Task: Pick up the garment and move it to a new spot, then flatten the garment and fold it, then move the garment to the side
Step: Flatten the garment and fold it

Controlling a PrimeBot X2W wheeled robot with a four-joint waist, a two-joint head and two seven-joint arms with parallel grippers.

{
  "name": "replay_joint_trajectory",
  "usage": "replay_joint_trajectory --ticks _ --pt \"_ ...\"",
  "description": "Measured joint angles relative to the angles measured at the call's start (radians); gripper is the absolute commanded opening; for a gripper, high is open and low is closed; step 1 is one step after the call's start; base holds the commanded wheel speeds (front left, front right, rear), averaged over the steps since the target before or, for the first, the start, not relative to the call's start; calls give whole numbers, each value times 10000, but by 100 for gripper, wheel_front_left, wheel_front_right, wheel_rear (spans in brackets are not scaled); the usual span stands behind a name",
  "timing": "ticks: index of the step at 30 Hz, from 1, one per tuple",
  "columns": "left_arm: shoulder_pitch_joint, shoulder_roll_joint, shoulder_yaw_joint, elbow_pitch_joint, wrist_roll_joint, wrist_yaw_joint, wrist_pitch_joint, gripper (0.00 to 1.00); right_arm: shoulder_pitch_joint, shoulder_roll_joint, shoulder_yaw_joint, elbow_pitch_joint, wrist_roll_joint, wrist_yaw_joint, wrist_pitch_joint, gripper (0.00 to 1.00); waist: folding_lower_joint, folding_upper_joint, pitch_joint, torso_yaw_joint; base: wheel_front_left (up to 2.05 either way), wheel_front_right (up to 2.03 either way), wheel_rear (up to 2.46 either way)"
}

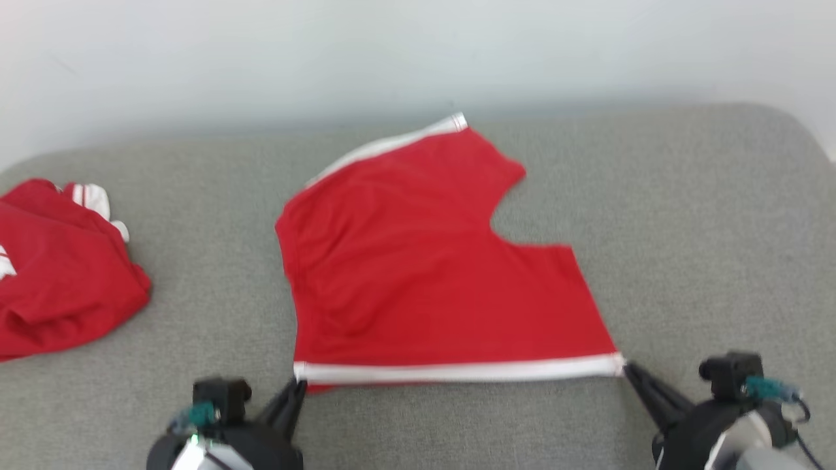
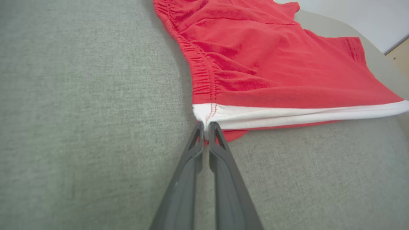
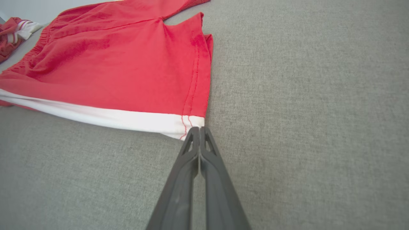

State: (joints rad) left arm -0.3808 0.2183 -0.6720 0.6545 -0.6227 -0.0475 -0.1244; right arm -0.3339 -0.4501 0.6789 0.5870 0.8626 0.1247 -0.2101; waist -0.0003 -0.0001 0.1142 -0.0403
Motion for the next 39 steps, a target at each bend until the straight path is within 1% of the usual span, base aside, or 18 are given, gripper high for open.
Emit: replay_joint_trajectory --ticks 4,6,10,12,18,28,31,32,33,34,35,37,39 --pt "866 127 -161 -316 31 311 -27 0 756 -104 105 -286 71 -19 140 0 0 0 -575 74 0 0 0" --pt "1190 253 -265 -502 286 506 -23 0 1094 -184 111 -495 165 -82 255 0 -1 0 -832 109 0 0 0" --pt "1574 424 -211 -767 228 606 -6 0 1404 -219 236 -784 232 -199 556 0 0 -1 -1210 166 0 0 0" --pt "1673 431 -209 -880 226 663 17 0 1422 -222 282 -890 249 -328 698 0 1 -1 -1324 174 0 0 0" --pt "1732 343 -244 -1016 186 842 201 0 1518 -268 347 -1041 368 -631 1087 0 3 0 -1337 151 0 0 0" --pt "1718 274 -443 -951 242 1083 598 0 1624 -265 399 -1076 510 -895 1588 0 4 1 -1156 179 0 0 0" --pt "1712 268 -443 -953 244 1095 663 0 1614 -253 393 -1083 512 -959 1674 0 4 1 -1143 198 0 0 0" --pt "1710 268 -443 -951 244 1099 709 37 1607 -242 387 -1081 516 -986 1687 29 4 1 -1159 202 0 0 0" --pt "1712 267 -428 -968 242 1104 708 79 1609 -236 362 -1093 560 -984 1720 65 3 1 -1181 204 0 0 0" --pt "1714 261 -382 -989 236 1141 704 100 1614 -217 280 -1108 694 -984 1718 98 3 1 -1191 207 0 0 0" --pt "1722 261 -236 -1064 182 1189 696 100 1612 -201 48 -1131 1028 -976 1720 100 3 1 -1205 211 0 0 0" --pt "1732 259 -125 -1137 63 1189 669 100 1611 -228 -21 -1131 1114 -965 1720 100 3 1 -1214 212 0 0 0" --pt "1765 268 54 -1379 -230 1177 606 100 1613 -297 -236 -1237 1337 -842 1718 100 3 2 -1254 218 0 0 0"
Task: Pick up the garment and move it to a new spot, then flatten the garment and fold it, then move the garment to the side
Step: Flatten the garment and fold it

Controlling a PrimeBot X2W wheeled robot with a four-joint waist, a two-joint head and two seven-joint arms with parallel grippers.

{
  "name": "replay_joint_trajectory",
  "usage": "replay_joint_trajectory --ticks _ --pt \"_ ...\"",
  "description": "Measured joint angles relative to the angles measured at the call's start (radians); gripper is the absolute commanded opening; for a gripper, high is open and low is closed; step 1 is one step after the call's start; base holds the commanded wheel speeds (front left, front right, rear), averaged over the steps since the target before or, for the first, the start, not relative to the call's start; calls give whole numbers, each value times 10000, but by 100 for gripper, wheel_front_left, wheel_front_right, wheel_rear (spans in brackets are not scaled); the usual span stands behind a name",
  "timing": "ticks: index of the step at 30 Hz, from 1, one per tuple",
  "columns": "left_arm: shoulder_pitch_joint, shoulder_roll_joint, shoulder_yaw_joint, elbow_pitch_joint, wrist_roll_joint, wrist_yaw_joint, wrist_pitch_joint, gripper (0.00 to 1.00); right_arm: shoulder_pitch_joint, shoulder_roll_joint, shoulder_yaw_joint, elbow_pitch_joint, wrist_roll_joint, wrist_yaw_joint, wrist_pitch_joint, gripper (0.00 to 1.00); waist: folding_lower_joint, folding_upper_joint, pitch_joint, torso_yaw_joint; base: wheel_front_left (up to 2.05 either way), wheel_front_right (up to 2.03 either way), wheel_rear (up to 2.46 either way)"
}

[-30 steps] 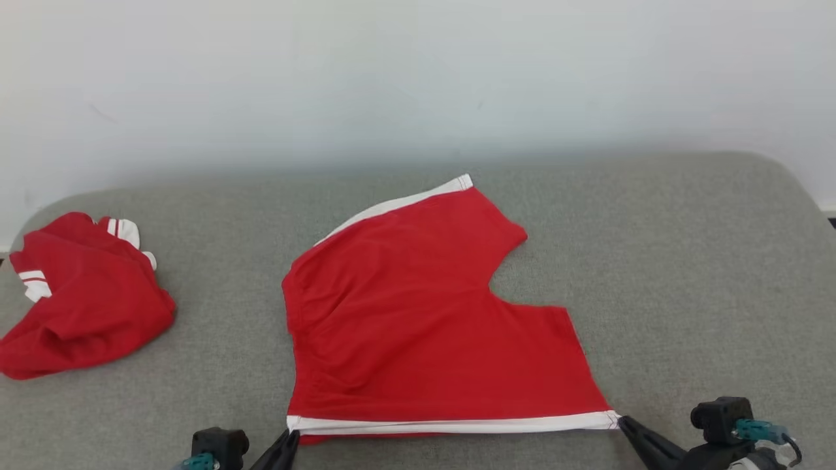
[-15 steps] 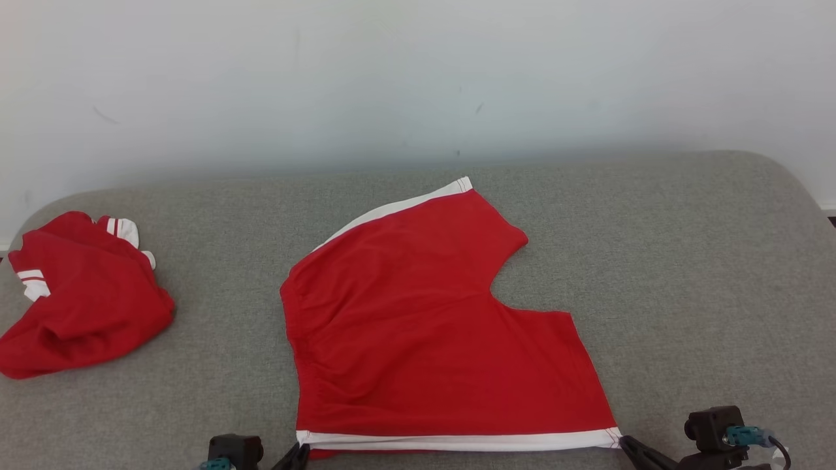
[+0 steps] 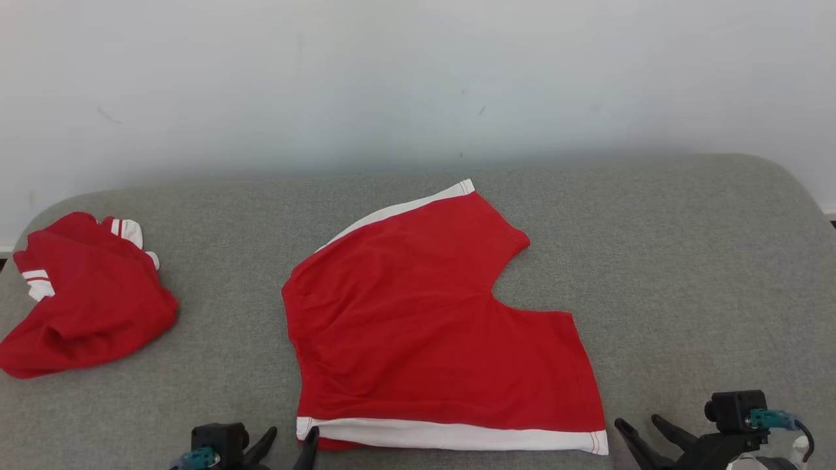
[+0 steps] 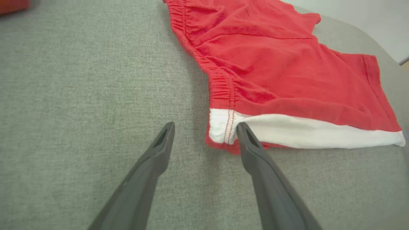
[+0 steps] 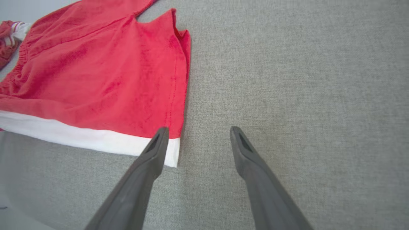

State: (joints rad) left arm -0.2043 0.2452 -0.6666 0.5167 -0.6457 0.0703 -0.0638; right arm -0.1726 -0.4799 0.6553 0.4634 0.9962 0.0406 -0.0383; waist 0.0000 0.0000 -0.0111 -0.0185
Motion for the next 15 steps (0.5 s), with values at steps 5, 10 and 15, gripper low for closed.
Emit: replay_joint_trajectory --ticks 5,10,15 --pt "403 219 171 -535 -150 2 -88 100 12 -176 -236 -382 161 98 -75 100 1 0 -74 7 0 0 0" --pt "600 627 309 -982 -113 111 -84 100 6 -242 -341 -773 198 107 -238 100 0 0 -136 16 0 0 0" --pt "768 757 562 -1647 -40 268 -387 100 -1 -236 -347 -1185 -21 15 -495 100 0 0 -176 36 0 0 0"
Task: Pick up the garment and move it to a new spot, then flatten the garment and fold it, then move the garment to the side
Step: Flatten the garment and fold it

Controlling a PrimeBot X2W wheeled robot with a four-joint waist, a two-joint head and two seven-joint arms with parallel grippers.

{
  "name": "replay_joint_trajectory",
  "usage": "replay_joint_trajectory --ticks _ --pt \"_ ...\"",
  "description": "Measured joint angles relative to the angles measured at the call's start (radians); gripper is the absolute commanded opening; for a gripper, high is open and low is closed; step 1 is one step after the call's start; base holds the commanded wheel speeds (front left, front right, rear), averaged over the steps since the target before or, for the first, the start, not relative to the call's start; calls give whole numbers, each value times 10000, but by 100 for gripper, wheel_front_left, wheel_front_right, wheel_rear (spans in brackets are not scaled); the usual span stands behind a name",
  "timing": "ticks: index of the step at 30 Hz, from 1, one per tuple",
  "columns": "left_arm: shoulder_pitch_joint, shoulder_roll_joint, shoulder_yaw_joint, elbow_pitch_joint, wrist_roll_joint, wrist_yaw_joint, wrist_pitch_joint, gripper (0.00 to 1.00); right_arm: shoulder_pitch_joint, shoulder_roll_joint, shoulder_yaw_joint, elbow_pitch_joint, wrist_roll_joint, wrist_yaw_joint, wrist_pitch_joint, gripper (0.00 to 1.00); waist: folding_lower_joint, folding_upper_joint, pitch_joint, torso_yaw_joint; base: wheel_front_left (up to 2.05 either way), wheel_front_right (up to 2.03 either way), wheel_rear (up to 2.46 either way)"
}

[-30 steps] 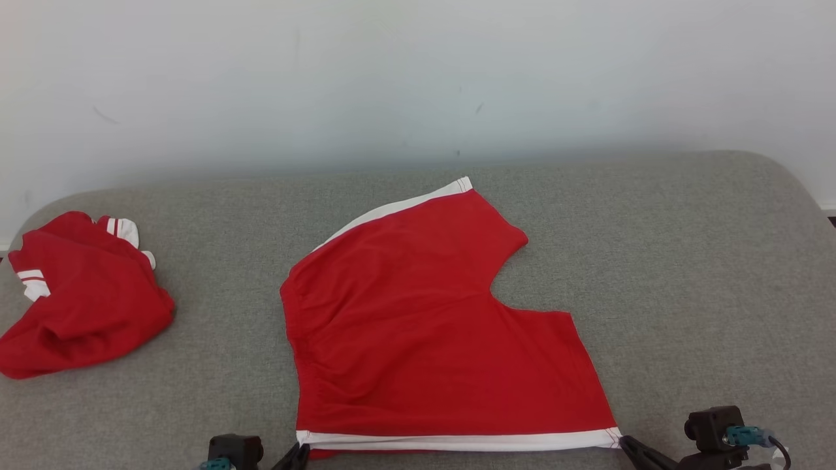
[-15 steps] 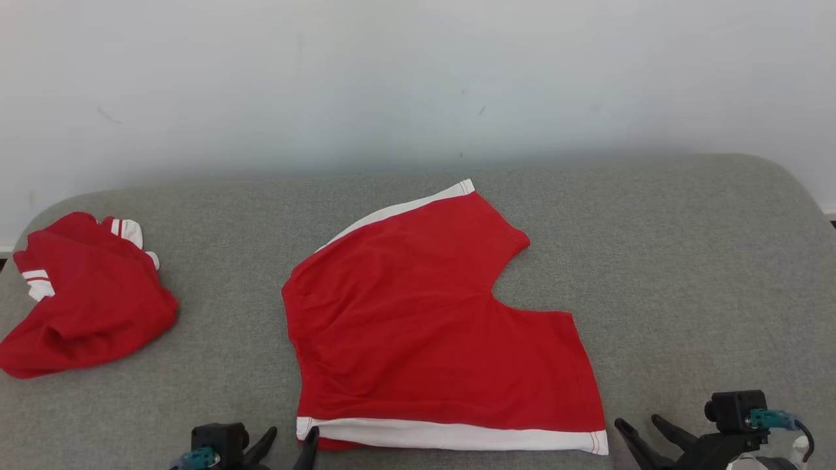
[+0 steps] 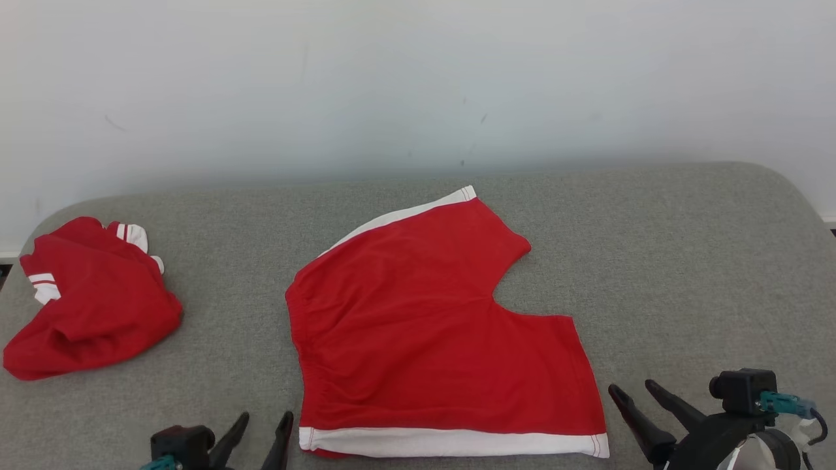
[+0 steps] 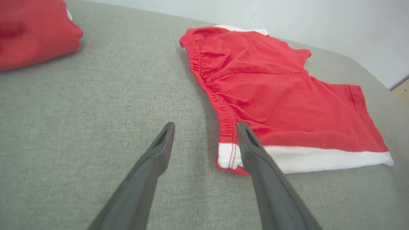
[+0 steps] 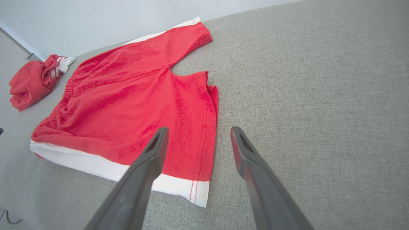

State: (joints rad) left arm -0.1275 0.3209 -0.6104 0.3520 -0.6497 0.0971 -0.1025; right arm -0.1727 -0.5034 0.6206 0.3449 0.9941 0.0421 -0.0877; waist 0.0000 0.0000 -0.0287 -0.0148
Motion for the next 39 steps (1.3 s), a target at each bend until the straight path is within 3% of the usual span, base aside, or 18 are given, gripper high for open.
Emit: replay_joint_trajectory --ticks 10,14,20,25,39 --pt "-27 -115 1032 -807 320 261 -1246 100 -342 33 -637 -593 -757 -690 -1419 100 0 0 1 -66 0 0 0" --pt "35 -234 1400 -1047 639 261 -1373 100 -364 52 -984 -738 -1164 -1127 -1603 100 0 1 24 -170 0 0 0" --pt "275 -385 1801 -1154 1062 268 -1398 100 -83 75 -1498 -991 -1486 -1400 -1676 100 1 1 35 -278 0 0 0" --pt "823 -646 2681 -1106 1463 272 -1448 100 213 153 -1981 -1204 -1787 -1528 -1676 100 0 0 -28 -412 0 0 0" --pt "1243 -1325 3384 -1191 2871 272 -1463 100 939 460 -2851 -1718 -2953 -1655 -1676 100 0 0 -123 -552 0 0 0"
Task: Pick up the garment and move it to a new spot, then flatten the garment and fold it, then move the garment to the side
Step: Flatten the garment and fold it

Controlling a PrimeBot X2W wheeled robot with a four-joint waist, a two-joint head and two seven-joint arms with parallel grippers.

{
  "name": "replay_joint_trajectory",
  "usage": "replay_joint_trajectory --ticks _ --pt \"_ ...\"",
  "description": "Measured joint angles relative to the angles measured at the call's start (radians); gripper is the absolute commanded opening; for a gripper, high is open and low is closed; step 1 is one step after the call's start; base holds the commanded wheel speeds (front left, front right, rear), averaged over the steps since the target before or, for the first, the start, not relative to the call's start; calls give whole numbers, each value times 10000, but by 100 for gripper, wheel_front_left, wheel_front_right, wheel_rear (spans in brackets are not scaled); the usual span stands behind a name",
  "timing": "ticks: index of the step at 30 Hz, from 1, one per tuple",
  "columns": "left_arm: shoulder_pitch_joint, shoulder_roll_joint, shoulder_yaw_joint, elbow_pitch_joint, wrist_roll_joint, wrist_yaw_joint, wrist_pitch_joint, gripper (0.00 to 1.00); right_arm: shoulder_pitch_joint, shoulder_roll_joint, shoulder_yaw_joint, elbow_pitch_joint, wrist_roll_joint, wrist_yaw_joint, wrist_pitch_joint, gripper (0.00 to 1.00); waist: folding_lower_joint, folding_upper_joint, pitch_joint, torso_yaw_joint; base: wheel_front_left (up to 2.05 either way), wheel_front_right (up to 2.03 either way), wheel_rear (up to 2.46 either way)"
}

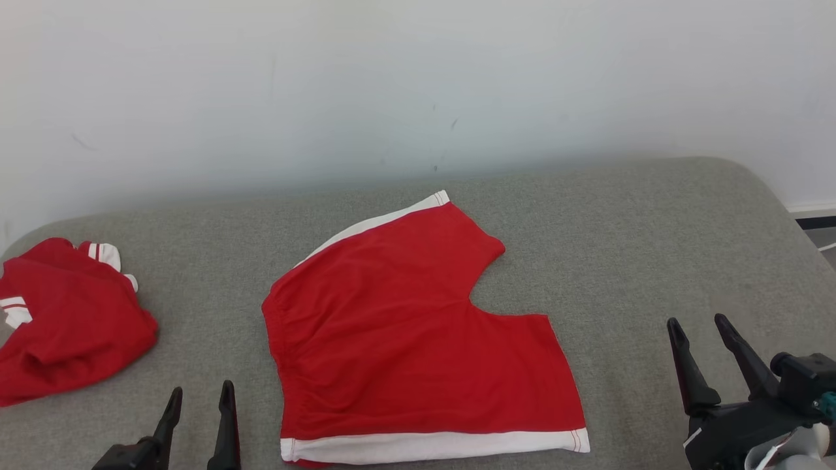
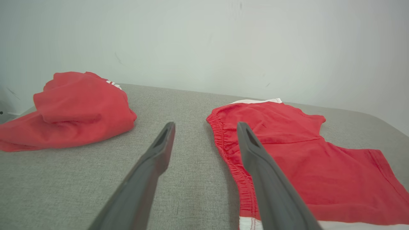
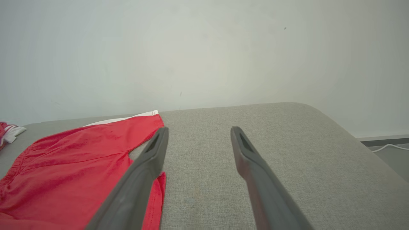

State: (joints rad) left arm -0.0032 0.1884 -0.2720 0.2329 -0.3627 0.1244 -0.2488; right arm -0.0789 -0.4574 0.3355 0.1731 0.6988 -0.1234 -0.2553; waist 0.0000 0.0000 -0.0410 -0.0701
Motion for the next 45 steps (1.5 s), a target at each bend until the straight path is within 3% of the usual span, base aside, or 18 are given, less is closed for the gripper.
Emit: replay_joint_trajectory --ticks 18,26,45 --pt "0 303 -297 -174 1001 -2 464 100 342 84 75 -17 -337 -4 0 100 0 0 -178 118 0 0 0" --pt "190 2 347 -380 1074 -2 504 100 556 219 -117 -31 -337 -10 0 100 0 0 -194 175 0 0 0" --pt "396 -290 581 -840 1615 0 917 100 558 399 -362 -94 -502 -10 0 100 0 0 -91 199 0 0 0"
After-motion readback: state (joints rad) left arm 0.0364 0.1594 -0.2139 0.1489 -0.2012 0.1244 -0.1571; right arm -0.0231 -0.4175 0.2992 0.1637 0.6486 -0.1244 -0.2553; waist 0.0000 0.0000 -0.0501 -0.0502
